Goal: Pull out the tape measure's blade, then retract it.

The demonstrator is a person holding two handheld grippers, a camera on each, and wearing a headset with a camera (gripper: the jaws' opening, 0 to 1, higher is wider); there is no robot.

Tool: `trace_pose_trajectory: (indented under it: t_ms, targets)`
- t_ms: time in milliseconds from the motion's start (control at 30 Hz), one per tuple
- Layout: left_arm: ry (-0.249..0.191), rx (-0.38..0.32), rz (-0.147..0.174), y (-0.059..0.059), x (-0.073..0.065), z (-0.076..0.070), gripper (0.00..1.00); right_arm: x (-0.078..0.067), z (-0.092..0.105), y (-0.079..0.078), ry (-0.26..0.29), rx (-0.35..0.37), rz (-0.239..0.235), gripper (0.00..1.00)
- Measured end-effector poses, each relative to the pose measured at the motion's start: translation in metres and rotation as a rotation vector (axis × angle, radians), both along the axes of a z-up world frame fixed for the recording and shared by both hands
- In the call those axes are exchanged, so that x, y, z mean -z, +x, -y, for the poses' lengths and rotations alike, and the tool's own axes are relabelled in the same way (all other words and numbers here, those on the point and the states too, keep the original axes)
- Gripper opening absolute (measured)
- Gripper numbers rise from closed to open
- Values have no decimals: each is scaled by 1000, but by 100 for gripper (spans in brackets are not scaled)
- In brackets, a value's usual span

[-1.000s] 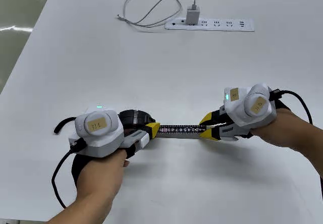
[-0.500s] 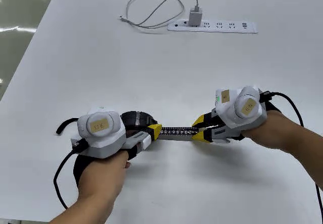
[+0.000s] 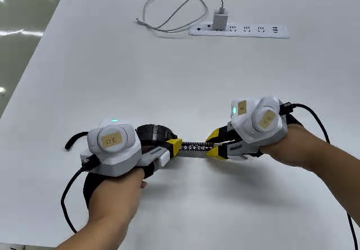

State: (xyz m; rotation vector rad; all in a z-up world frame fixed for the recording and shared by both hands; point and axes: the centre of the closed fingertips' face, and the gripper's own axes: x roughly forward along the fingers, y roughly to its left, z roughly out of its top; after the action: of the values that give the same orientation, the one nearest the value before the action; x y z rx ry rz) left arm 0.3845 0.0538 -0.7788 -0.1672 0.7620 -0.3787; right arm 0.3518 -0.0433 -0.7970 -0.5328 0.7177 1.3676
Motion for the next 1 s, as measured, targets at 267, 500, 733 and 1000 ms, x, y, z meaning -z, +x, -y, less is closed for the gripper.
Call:
trace_pose_trajectory:
  t_ms: [267,500,733,1000]
  targets:
    - [-8,0,-3,0,0,-1,59,0,-14,2,15,-12,-2,10]
    - [-17,-3,-2,0,0,-1,59,0,-25,4,22,-18,-5,10]
    - [-21,-3,-3,0,0,-1,59,1,-37,6,30,-24,-8,10]
    - [-23,-4,-2,1,0,-1,59,1,-47,7,39,-24,-8,10]
